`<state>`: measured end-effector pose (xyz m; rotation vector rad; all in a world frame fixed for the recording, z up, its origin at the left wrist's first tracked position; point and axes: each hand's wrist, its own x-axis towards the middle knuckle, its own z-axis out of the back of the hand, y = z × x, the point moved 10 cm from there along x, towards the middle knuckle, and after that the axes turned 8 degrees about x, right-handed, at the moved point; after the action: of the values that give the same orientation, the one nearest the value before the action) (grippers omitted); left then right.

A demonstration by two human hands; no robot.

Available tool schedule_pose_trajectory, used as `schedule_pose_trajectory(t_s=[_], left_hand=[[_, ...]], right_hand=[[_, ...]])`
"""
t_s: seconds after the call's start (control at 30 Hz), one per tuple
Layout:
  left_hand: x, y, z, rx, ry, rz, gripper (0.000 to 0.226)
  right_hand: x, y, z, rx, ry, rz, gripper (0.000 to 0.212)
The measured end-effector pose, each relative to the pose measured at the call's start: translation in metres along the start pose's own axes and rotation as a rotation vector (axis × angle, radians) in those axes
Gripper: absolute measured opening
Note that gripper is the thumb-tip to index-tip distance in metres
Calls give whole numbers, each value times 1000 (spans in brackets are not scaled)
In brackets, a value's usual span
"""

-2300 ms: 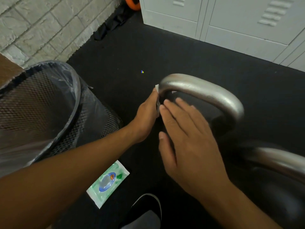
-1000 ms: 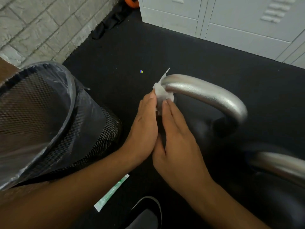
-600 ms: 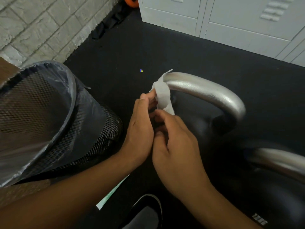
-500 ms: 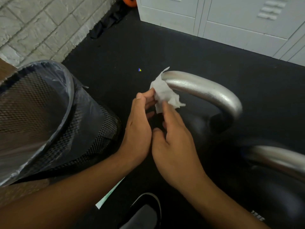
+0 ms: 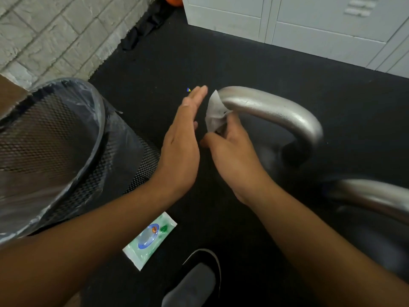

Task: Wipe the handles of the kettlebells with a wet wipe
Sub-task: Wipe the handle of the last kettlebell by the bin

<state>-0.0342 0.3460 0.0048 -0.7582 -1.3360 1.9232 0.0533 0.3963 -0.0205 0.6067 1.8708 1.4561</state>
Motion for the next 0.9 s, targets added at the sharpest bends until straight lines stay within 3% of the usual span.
schedule_pose_trajectory(t_s=[0.17,0.37,0.57,0.9], left_hand=[[1,-3,-16,-21,197,29,62],[2,-5,-13,32,180,-22,64],[14,-25,5,225,174,-50,45],[15,-20,8,147,203,5,42]], right_hand=[[-19,-6,-8,0,22,41,80],[4,4,0,51,1,-23,61],[-7,4,3,70,4,21,73],[-9,2,-2,133,45,22,62]])
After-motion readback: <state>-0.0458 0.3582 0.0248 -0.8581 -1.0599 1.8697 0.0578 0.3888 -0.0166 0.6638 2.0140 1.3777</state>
